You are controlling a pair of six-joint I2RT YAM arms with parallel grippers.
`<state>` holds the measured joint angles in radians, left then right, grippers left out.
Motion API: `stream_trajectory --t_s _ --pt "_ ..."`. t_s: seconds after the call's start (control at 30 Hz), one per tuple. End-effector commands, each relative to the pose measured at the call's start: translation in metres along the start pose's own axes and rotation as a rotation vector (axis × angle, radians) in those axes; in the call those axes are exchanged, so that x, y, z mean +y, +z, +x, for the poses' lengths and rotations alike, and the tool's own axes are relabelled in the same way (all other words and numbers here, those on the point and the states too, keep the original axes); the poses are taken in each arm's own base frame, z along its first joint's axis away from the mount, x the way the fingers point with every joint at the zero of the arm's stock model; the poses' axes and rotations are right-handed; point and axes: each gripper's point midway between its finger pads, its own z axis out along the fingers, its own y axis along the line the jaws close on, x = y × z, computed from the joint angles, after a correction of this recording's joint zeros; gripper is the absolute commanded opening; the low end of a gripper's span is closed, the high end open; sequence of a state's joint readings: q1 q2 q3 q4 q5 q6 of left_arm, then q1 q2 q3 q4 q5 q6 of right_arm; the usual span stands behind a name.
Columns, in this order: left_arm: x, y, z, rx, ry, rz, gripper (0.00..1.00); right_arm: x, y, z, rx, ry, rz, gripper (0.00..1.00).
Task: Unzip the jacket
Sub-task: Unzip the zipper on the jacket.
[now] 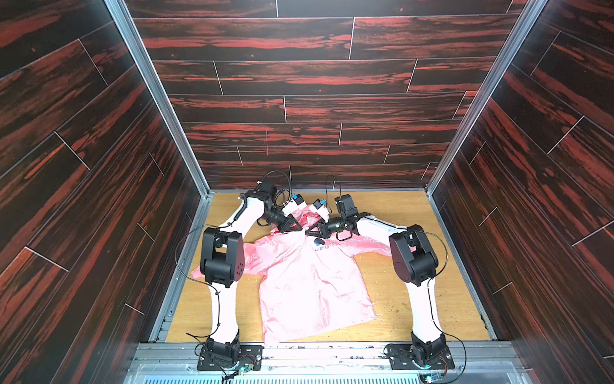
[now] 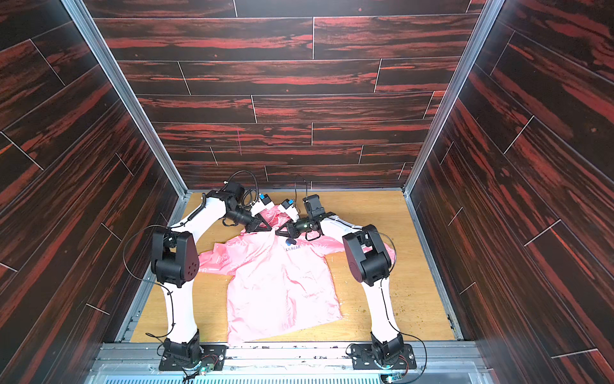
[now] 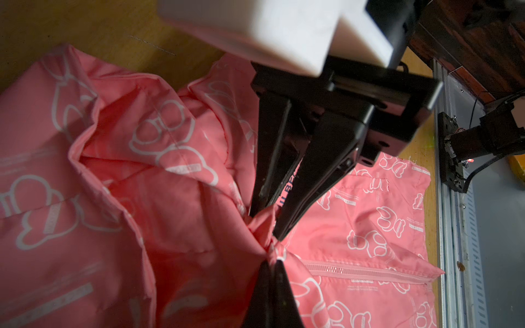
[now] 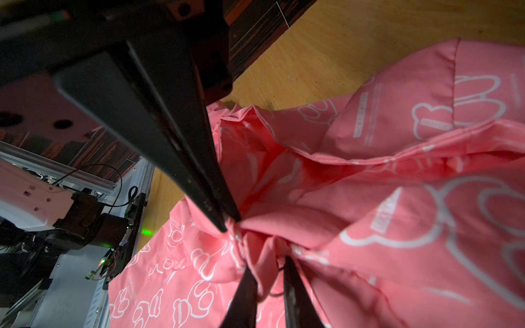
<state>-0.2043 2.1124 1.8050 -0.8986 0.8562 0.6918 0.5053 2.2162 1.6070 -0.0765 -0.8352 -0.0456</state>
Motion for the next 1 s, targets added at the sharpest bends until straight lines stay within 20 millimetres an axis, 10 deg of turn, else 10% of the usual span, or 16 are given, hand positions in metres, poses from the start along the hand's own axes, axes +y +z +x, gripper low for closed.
stream_trajectory --t_s 0.0,0.97 --pt "-0.017 -0.014 -0.024 -0.049 0.058 0.016 0.0 -0.002 0.012 0.011 0.039 0.003 0.009 0.18" --pt "-0.017 -0.014 -0.022 -0.045 0.054 0.016 0.0 -0.011 0.018 0.029 0.071 0.038 0.044 0.14"
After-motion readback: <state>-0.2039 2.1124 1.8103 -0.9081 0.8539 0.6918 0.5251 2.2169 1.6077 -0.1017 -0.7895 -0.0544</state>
